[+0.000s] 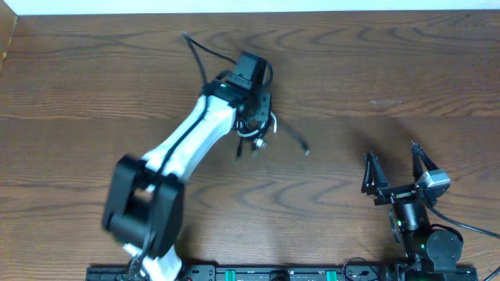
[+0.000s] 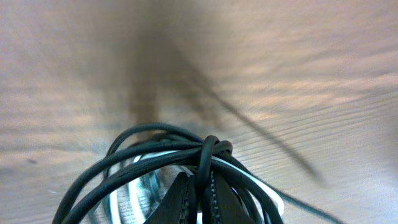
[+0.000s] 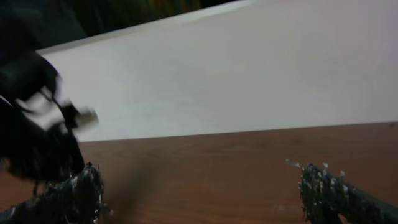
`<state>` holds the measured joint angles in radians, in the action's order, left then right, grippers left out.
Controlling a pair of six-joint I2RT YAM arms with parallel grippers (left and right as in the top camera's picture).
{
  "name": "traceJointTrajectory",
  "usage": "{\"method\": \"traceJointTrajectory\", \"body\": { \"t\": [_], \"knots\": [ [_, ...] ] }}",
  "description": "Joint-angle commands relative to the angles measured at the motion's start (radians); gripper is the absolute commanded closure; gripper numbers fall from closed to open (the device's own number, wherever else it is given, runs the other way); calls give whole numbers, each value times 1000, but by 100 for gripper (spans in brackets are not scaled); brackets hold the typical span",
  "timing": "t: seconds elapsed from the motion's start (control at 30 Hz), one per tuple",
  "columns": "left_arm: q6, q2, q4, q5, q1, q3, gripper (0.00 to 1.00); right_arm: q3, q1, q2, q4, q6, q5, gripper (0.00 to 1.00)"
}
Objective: Untangle cables
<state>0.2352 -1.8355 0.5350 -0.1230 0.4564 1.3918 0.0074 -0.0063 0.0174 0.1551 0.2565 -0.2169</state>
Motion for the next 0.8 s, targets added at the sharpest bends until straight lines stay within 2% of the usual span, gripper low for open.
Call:
{"method": "traceJointTrajectory", "body": {
  "t": [0.0, 0.13, 0.23, 0.4, 0.53, 0.67, 0.7, 0.77],
  "knots": [
    [-79, 151, -2, -108, -9, 14, 92, 62, -5, -2, -57, 104, -34, 1],
    [-235, 206, -2, -394, -40, 14, 93, 201, -5, 56, -223, 113, -36, 1],
    [-438, 211, 4, -658, -64, 14, 92, 331, -5, 166, -313, 108, -96, 1],
    [-732, 196, 43, -858, -75, 14, 92, 612, -5, 483, -491, 34, -277, 1],
    [-836, 196, 51, -1022, -79, 14, 93, 806, -5, 717, -653, -52, -390, 1],
    [-849, 196, 51, -1100, -80, 14, 92, 887, -5, 865, -663, -53, -575, 1],
    [-849, 196, 52, -1119, -80, 14, 93, 888, -5, 889, -642, -52, -622, 7],
    [-848, 195, 59, -1152, -80, 14, 93, 888, -5, 935, -621, -52, -658, 27]
  ]
}}
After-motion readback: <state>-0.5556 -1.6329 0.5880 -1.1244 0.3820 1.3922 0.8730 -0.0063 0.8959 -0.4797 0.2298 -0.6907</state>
